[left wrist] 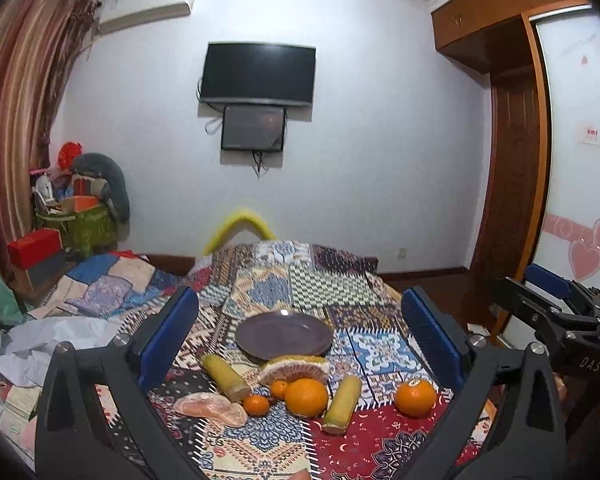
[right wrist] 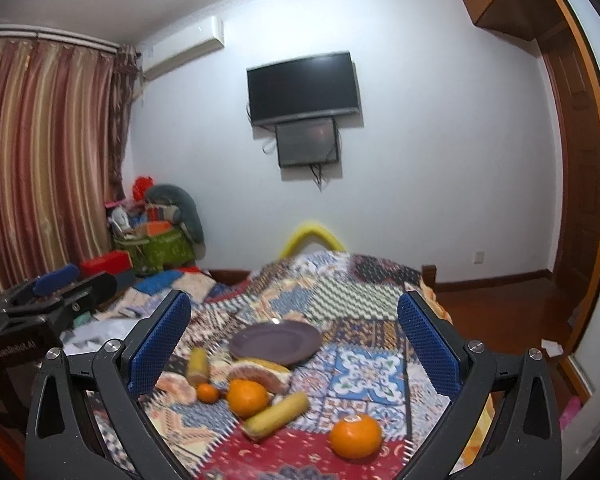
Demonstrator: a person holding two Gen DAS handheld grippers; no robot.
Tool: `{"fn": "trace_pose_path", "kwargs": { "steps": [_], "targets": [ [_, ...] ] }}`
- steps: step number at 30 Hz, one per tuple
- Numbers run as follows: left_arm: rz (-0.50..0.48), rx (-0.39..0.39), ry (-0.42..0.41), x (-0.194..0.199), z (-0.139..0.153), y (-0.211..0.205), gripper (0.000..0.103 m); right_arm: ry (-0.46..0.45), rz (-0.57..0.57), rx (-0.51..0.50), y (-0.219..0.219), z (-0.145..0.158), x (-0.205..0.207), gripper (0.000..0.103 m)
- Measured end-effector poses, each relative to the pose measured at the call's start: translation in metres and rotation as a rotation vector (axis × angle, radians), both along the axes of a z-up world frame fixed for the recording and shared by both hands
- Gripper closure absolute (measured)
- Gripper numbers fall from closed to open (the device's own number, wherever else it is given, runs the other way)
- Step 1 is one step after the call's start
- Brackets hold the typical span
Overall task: Organize fruits
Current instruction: 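Grasp the yellow cylinder with the left tool while the right tool grasps a large orange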
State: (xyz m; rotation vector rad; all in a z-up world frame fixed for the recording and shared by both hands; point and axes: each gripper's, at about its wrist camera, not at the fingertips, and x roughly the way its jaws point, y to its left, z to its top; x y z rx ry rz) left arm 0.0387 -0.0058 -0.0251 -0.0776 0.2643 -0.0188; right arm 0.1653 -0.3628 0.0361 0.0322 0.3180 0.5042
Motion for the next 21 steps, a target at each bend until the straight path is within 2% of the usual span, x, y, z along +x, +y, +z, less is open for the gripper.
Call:
{"fn": "trace_pose_path", "kwargs": {
  "steps": [6, 9, 17, 21],
  "targets": [
    [-0.036, -0.003, 0.097, 0.035, -0.026, -0.006, 0.000, 0.097, -0.031, -0.092, -0.012, -0.038, 0.030, 0.000],
    [-0.058, -0.003, 0.152, 0.053, -0.041, -0.010, 0.004, 0.162, -0.040, -0.112, -0.019, -0.054, 0.041, 0.000],
    [-0.110, -0.013, 0.340, 0.103, -0.091, -0.023, 0.024, 0.323, -0.029, -0.176, -0.026, -0.095, 0.065, 0.000],
    [-0.141, -0.007, 0.415, 0.120, -0.113, -0.031, 0.026, 0.386, -0.006, -0.195, -0.023, -0.116, 0.069, 0.000]
  ]
}}
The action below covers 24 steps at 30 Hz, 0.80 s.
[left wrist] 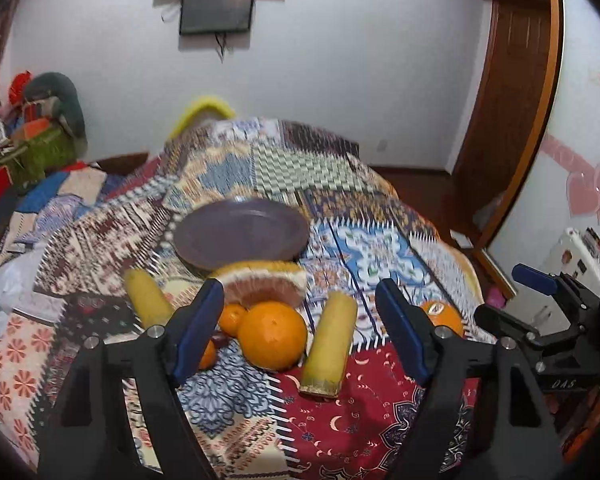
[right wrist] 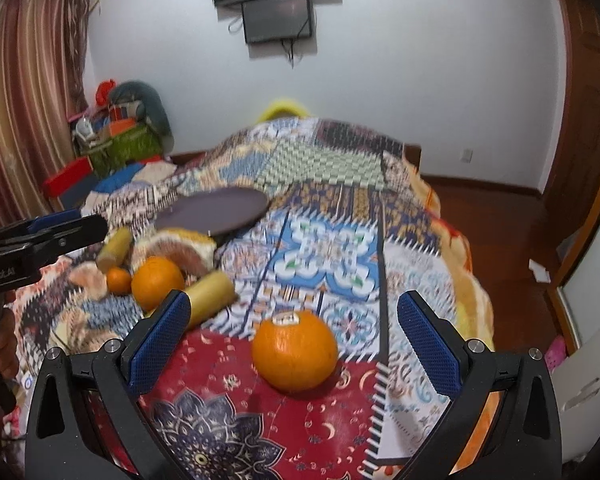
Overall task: Organize fruits
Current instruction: 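Grasp the yellow cylinder with the left tool while the right tool grasps a large orange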
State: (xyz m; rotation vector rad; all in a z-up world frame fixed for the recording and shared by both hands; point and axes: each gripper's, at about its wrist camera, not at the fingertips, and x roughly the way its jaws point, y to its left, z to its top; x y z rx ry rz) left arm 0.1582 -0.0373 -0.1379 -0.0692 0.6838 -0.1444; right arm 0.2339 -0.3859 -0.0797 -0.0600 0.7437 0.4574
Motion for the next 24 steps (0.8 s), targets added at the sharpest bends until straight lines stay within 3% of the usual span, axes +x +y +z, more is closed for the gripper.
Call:
{"fn": "trace_pose_path", "kwargs": {
  "steps": [11, 24],
  "targets": [
    [-0.111, -0.048, 0.203, 0.016, -0.050, -0.017, 0.055, 0.185, 0.013, 0.035, -0.004, -0.048, 0.020, 0.006],
    [-0.127, -0.029, 0.293, 0.017, -0.079, -0.022, 0.056, 0.262, 0.036, 0.062, 0.000, -0.070, 0.029, 0.023]
  ]
}}
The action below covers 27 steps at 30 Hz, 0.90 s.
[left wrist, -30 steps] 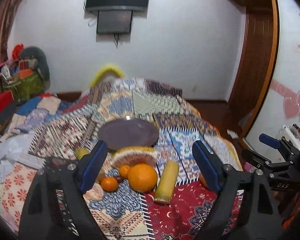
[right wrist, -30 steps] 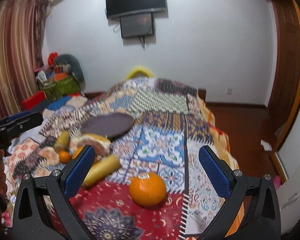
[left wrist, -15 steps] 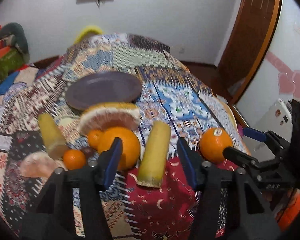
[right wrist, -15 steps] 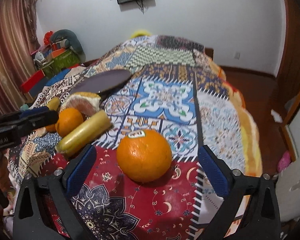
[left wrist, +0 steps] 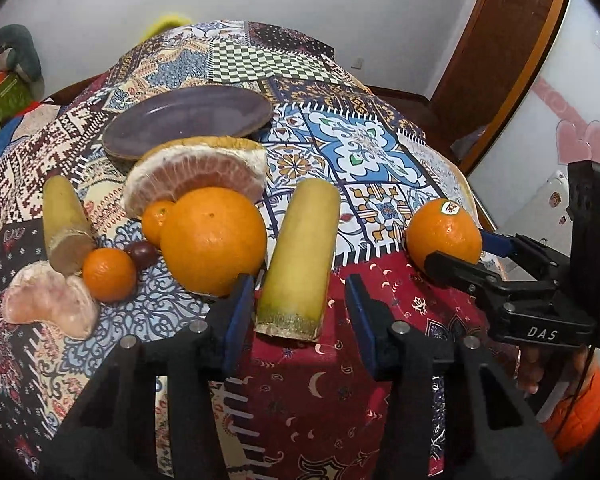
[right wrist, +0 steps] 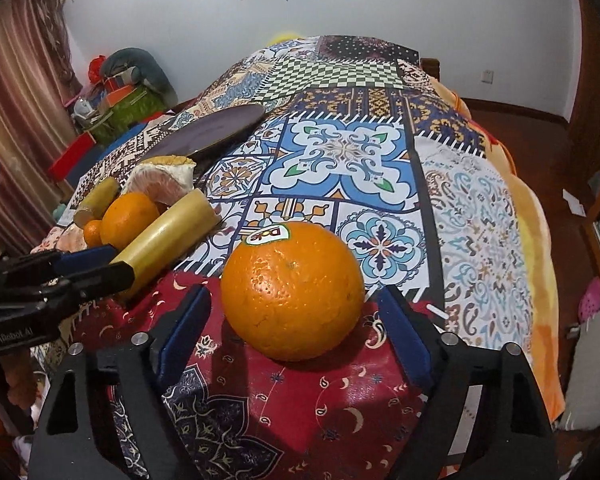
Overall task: Organize fruits
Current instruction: 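Grasp the yellow cylinder with the left tool while the right tool grasps a large orange, then carry the yellow cylinder and orange onto the dark plate with both tools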
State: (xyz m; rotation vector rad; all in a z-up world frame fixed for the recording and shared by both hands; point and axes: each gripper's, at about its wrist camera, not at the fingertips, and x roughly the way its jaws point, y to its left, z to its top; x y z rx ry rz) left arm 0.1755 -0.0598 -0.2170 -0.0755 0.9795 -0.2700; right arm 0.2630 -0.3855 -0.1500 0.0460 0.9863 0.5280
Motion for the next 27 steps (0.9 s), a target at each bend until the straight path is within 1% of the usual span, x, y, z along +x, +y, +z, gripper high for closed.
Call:
{"fn": "trace_pose_path", "kwargs": {
  "steps": [3, 6, 7, 12, 15, 19, 23, 27],
  "targets": [
    [-0.008, 0.022, 0.012, 0.002, -0.006, -0.003, 0.057, 0.010, 0.011, 0.013, 0.002, -0.002, 0.001, 0.030],
    [0.000, 0.033, 0.012, 0.002, -0.010, -0.003, 0.062, -0.009, 0.004, -0.002, 0.004, -0.001, 0.001, 0.035],
    [0.002, 0.036, 0.015, 0.002, -0.011, -0.002, 0.064, -0.010, 0.005, -0.004, 0.004, -0.001, 0.000, 0.035],
    [0.006, 0.022, 0.023, -0.003, -0.009, 0.001, 0.065, -0.012, 0.006, -0.002, 0.001, 0.003, -0.005, 0.035],
    [-0.006, 0.029, 0.027, -0.014, -0.005, 0.002, 0.066, -0.009, 0.011, 0.020, -0.002, 0.006, -0.011, 0.036],
    [-0.027, 0.038, 0.046, -0.033, 0.001, 0.007, 0.066, -0.026, 0.023, 0.018, 0.000, 0.012, -0.021, 0.036],
    [-0.044, 0.022, 0.075, -0.047, 0.005, 0.012, 0.067, -0.044, 0.035, 0.025, 0.002, 0.020, -0.029, 0.036],
    [-0.052, 0.030, 0.087, -0.043, 0.006, 0.010, 0.066, -0.054, 0.040, 0.024, 0.003, 0.024, -0.031, 0.036]
  ]
}}
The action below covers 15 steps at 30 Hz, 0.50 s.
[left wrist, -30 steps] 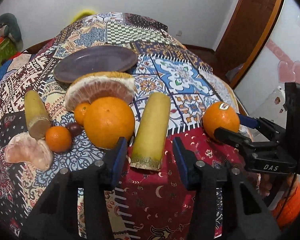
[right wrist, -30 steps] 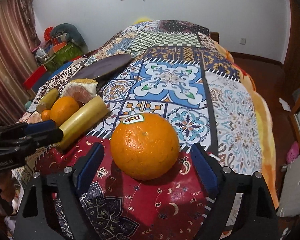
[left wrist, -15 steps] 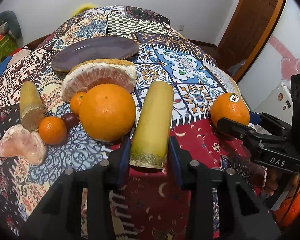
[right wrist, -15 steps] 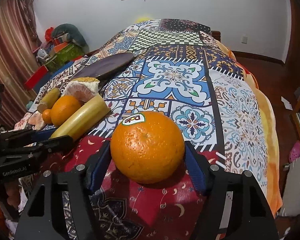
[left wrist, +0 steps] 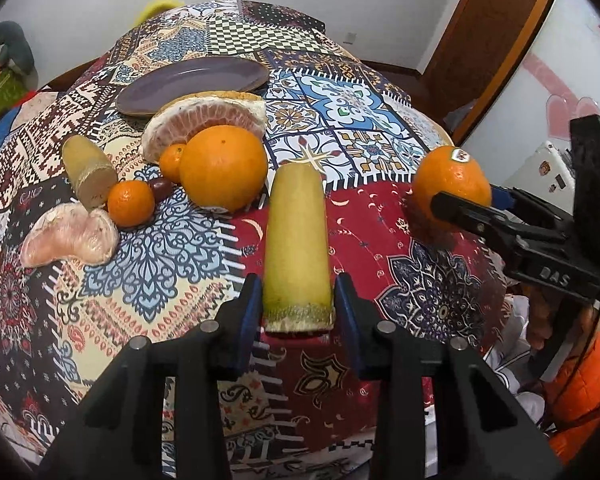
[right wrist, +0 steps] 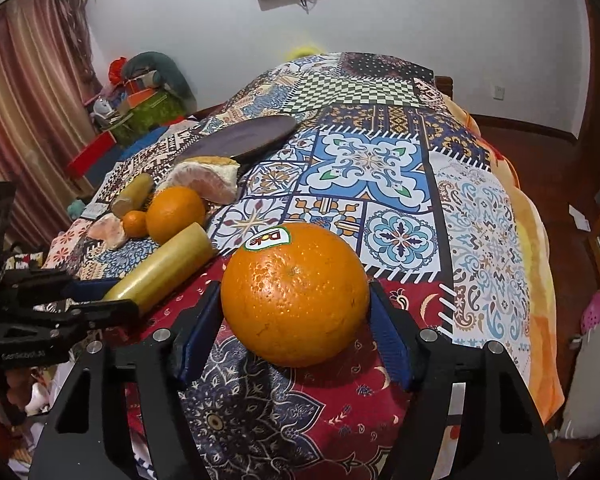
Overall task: Organize fruits
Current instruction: 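Carry the yellow cylinder and orange onto the dark plate with both tools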
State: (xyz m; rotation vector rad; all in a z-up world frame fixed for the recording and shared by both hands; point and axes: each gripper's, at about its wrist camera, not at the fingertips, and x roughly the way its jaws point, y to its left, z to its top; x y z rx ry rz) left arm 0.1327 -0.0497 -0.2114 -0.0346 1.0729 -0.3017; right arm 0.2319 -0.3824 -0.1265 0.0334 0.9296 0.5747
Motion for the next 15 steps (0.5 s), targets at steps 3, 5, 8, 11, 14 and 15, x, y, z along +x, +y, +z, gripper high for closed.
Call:
{"fn": "trace_pose_path", "kwargs": {
  "steps": [3, 5, 8, 11, 14, 15],
  "targets": [
    [-0.017, 0.011, 0.003, 0.012, 0.000, -0.004, 0.066, -0.004, -0.006, 0.005, -0.001, 0.002, 0.000, 0.036],
    [-0.025, 0.017, 0.009, 0.022, -0.003, -0.007, 0.066, -0.006, -0.010, 0.007, -0.001, 0.004, -0.001, 0.036],
    [-0.023, 0.000, 0.051, 0.038, -0.013, -0.008, 0.066, -0.010, -0.012, 0.005, -0.002, 0.005, -0.001, 0.036],
    [-0.021, 0.001, 0.056, 0.045, -0.020, -0.009, 0.066, -0.013, -0.013, 0.003, -0.001, 0.006, -0.001, 0.036],
    [-0.010, 0.009, 0.032, 0.044, -0.020, -0.011, 0.066, -0.017, -0.013, 0.001, 0.001, 0.007, 0.002, 0.036],
    [-0.007, 0.012, 0.025, 0.043, -0.020, -0.012, 0.066, -0.019, -0.013, 0.000, 0.002, 0.008, 0.002, 0.036]
  ]
}}
